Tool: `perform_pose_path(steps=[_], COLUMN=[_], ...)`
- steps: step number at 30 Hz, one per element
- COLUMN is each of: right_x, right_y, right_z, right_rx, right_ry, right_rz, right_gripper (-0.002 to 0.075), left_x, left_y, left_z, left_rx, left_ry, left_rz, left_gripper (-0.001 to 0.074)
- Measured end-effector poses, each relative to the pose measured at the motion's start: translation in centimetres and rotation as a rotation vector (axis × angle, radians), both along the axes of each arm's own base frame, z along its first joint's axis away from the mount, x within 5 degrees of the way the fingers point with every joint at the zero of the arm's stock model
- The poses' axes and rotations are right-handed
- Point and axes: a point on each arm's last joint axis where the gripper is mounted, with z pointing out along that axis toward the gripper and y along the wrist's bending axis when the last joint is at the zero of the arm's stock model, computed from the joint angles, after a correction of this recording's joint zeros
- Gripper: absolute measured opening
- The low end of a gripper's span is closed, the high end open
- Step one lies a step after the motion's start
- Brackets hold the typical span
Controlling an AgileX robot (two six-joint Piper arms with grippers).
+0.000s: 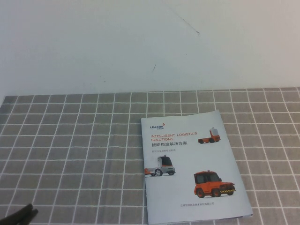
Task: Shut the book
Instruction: 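Close the open booklet and leave it lying on the table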
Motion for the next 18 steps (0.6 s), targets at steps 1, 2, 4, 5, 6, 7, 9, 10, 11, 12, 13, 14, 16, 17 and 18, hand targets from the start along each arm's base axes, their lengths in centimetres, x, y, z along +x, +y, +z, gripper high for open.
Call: perform_pose_path(steps=[1, 2, 4, 5, 6, 7, 9, 10, 11, 12, 13, 14, 16, 17, 18], right_x=[-0.8, -1.3, -3.1, -3.9, -4.7, -5.5, -6.8, -7.5, -8.1, -8.6, -9.1, -9.6, -10.4, -10.7, -11.0], right_y=[-0.3, -0.4, -0.8, -0.9, -1.1, -1.2, -1.3, -1.3, -1.3, -1.3, -1.4, -1.4, -1.5, -1.6, -1.6], right_z=[-0.5, -0.7, -2.5, -3.3, -3.9, -4.6, -5.7, -6.2, -6.7, -6.9, -7.1, -7.2, -7.3, -7.3, -7.3], right_rx=[0.011, 0.021, 0.059, 0.081, 0.102, 0.126, 0.178, 0.208, 0.237, 0.261, 0.287, 0.309, 0.345, 0.361, 0.374], right_ry=[-0.003, -0.01, 0.006, 0.011, 0.004, 0.004, -0.002, -0.013, -0.023, -0.039, -0.058, -0.077, -0.116, -0.13, -0.141], right_rz=[-0.007, -0.012, -0.021, -0.021, -0.02, -0.018, -0.013, -0.008, -0.003, 0.003, 0.009, 0.014, 0.025, 0.029, 0.033], right_gripper=[-0.0003, -0.0003, -0.0003, -0.0003, -0.0003, -0.0003, -0.0003, -0.0003, -0.0003, -0.0003, -0.0003, -0.0003, -0.0003, -0.0003, -0.0003], left_x=[0.0, 0.1, 0.1, 0.2, 0.2, 0.2, 0.3, 0.3, 0.3, 0.3, 0.3, 0.2, 0.2, 0.2, 0.1], left_y=[0.0, 0.0, -0.1, -0.1, -0.1, -0.1, -0.1, -0.1, -0.1, -0.1, -0.1, -0.1, -0.2, -0.2, -0.3], left_z=[-0.4, -0.9, -1.5, -1.7, -1.8, -1.9, -1.9, -1.8, -1.8, -1.8, -1.8, -1.8, -1.7, -1.7, -1.7], left_rx=[0.003, 0.009, 0.018, 0.02, 0.021, 0.021, 0.012, 0.005, -0.009, -0.03, -0.055, -0.09, -0.18, -0.219, -0.251], left_ry=[0.006, 0.017, 0.032, 0.035, 0.037, 0.037, 0.031, 0.029, 0.036, 0.049, 0.062, 0.082, 0.138, 0.163, 0.184], left_rz=[0.001, 0.001, 0.001, 0.002, 0.002, 0.003, 0.006, 0.008, 0.01, 0.011, 0.013, 0.014, 0.016, 0.017, 0.019], left_gripper=[-0.0004, -0.0004, -0.0004, -0.0004, -0.0004, -0.0004, -0.0004, -0.0004, -0.0004, -0.0004, -0.0004, -0.0004, -0.0004, -0.0004, -0.0004])
